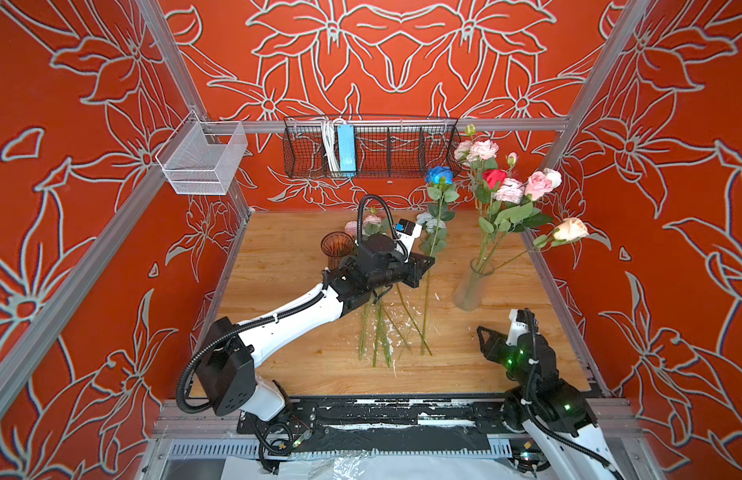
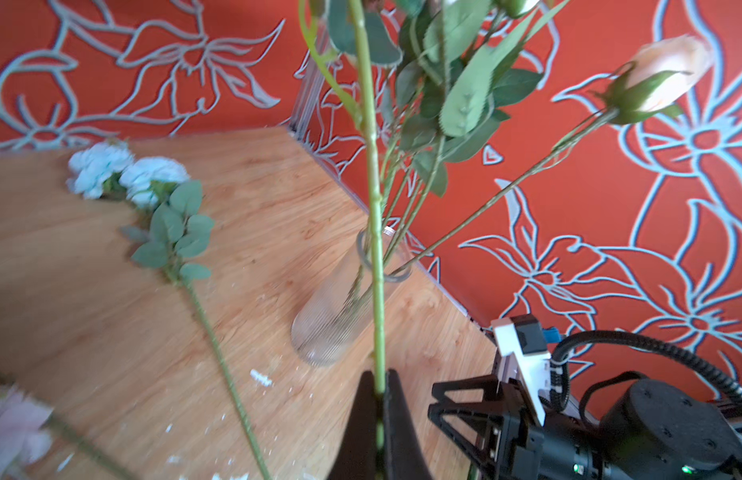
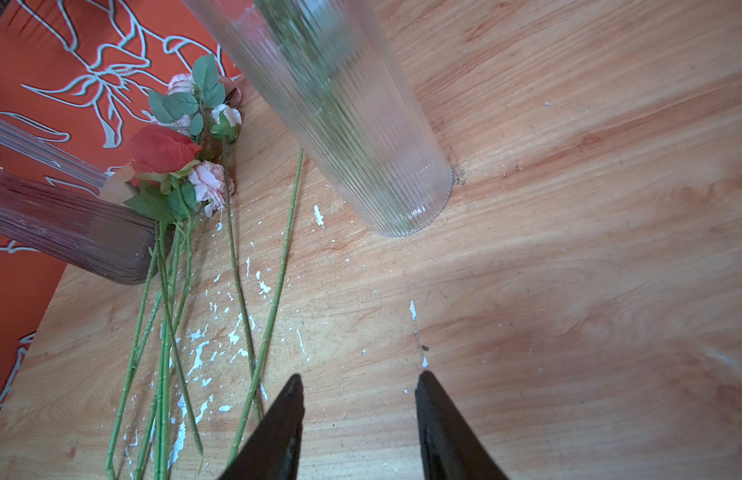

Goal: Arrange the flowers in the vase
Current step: 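Lift the blue rose up out of the bunch with the left gripper, then carry the blue rose to the wire basket and lower its stem in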

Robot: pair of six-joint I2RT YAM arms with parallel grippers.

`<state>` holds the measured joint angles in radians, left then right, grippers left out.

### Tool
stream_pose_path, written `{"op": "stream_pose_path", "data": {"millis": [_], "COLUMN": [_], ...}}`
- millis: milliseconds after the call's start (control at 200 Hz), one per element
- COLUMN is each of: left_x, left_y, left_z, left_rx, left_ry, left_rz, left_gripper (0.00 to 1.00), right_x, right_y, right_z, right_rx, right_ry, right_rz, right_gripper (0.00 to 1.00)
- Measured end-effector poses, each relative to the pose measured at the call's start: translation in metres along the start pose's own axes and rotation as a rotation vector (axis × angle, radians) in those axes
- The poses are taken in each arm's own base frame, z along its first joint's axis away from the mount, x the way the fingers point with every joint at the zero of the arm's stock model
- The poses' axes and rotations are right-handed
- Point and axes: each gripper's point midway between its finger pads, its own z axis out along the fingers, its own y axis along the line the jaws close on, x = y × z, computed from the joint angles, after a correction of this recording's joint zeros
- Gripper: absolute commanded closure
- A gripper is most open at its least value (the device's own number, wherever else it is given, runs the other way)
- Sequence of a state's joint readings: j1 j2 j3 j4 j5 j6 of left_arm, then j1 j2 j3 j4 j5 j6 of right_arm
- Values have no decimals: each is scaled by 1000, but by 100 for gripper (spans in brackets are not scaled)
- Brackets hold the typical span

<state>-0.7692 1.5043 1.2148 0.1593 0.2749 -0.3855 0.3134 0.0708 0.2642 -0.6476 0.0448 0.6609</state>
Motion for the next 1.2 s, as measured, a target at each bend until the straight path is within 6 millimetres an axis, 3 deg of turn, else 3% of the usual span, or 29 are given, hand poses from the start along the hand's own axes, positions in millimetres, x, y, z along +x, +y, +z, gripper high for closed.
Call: {"op": "stream_pose_path", "data": {"millis": [355,510,646,801,921,1076,1201], "left_x": [-50,-88,-138,-189,-217,-232,-233], "left_y": [-24,-21,-17,17,50,82,110], "left_z": [-9,-53,-104,-158,-194,-219,-224], "left_rx": [50,-108,-290,-524,-686,-804,-864], "left_ry": [-190,-390,-590,-730,-786,-808,-791], "left_rz": [143,305,454,527,534,524,503], "left_gripper": [100,100,100,100,100,100,100], "right_x": [0,0,0,0,-1,-1,-1], "right_y": [0,0,0,0,0,0,0], "right_z": [0,0,0,-1,-1,-1,-1], "right_rx": [0,-2,-2,-3,-4,-5,-5], "right_ry": [-1,-2,-2,-4,-5,-7,-7], "right_rz": [0,1,1,0,1,1,0], "right_gripper": [54,54,54,54,54,54,54]}}
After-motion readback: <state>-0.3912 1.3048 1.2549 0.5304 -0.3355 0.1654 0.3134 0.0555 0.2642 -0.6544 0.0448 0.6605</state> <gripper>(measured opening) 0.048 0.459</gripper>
